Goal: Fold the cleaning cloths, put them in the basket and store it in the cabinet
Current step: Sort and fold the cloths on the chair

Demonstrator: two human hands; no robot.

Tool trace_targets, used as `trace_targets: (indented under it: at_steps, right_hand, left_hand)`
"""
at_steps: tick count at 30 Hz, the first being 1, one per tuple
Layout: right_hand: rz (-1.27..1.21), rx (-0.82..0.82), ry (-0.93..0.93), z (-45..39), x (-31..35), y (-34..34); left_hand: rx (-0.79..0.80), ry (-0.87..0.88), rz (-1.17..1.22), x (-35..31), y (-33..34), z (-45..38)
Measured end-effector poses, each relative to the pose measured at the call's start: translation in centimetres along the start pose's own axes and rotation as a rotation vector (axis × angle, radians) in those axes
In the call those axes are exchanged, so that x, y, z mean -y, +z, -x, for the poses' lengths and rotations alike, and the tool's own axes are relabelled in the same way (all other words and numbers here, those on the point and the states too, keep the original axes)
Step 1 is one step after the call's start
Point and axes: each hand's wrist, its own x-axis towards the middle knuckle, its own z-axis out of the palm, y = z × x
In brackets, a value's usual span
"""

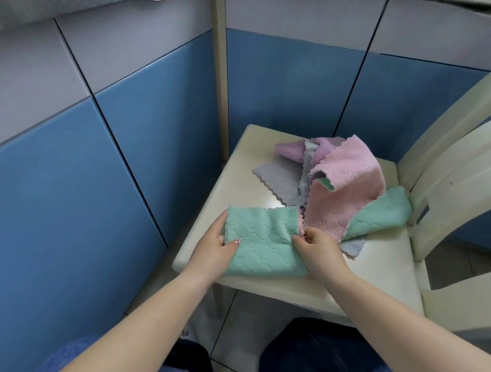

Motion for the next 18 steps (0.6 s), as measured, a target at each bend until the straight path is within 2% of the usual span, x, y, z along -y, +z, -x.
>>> trace_targets:
  at_steps: [4,9,14,18]
  right_hand:
    - [-0.017,-0.006,0.024,-0.2,0.2,0.0]
    - [0.053,-0.01,-0.065,0.1,0.8,0.0]
    - [0.056,0.004,0.036,-0.5,1.4,-0.1]
    - [0.093,0.002,0.066,-1.1,1.9,-0.1]
  left_hand:
    - [-0.007,0.049,-0.183,0.3,-0.2,0.1]
    - [-0.018,0.019,-0.163,0.3,-0.4,0.3]
    - [-0.036,-0.001,-0.158,0.3,-0.4,0.4]
    - [-0.07,0.07,-0.209,0.7,-0.1,0.9]
